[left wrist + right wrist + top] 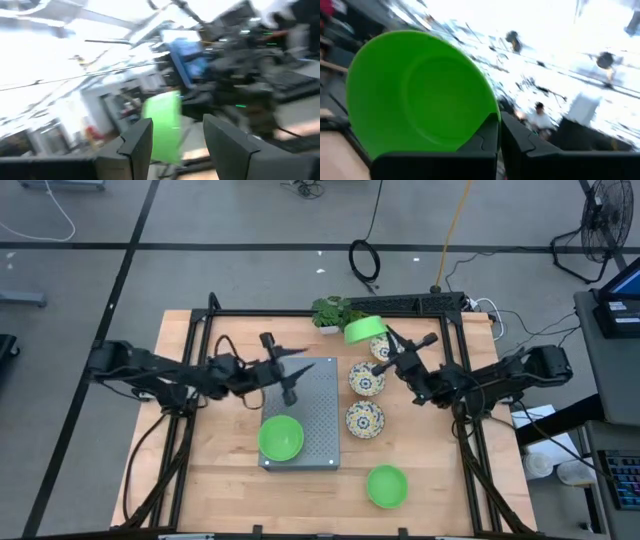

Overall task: Pick & Place Mini bowls
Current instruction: Stack the top green bowl on the green bowl on the shelf

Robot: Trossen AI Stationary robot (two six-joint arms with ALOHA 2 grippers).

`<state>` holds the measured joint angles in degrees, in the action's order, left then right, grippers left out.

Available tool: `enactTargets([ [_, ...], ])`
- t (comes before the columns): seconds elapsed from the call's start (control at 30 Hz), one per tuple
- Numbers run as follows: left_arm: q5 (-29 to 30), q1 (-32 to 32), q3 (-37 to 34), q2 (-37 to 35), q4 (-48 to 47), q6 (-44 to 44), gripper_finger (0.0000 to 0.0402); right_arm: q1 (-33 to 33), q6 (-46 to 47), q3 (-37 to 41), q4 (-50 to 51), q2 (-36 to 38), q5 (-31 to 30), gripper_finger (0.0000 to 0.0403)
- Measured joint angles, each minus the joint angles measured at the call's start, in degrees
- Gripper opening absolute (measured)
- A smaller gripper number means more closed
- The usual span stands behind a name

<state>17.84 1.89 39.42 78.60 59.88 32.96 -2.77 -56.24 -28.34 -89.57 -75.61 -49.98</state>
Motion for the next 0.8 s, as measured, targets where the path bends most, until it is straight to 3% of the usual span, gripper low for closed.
enactTargets([
  [0.17,1.9,-2.7,9.7,8.6,-2.8,-2.5,0.0179,1.7,4.2,-0.1,0.0,0.7,9.1,0.0],
  [0.37,3.4,-1.9,19.3,14.2,-12.4,3.1,0.0179,3.4,4.0,-0.7,-0.3,1.5,11.3,0.0],
  [0.53,3.6,0.0,21.5,14.1,-15.6,4.7,0.0179,3.9,5.5,-0.7,-0.3,1.9,14.4,0.0],
  [0.8,14.4,-0.1,22.4,14.1,-14.1,7.0,0.0179,3.8,11.7,-0.8,-0.3,1.9,18.5,0.0],
])
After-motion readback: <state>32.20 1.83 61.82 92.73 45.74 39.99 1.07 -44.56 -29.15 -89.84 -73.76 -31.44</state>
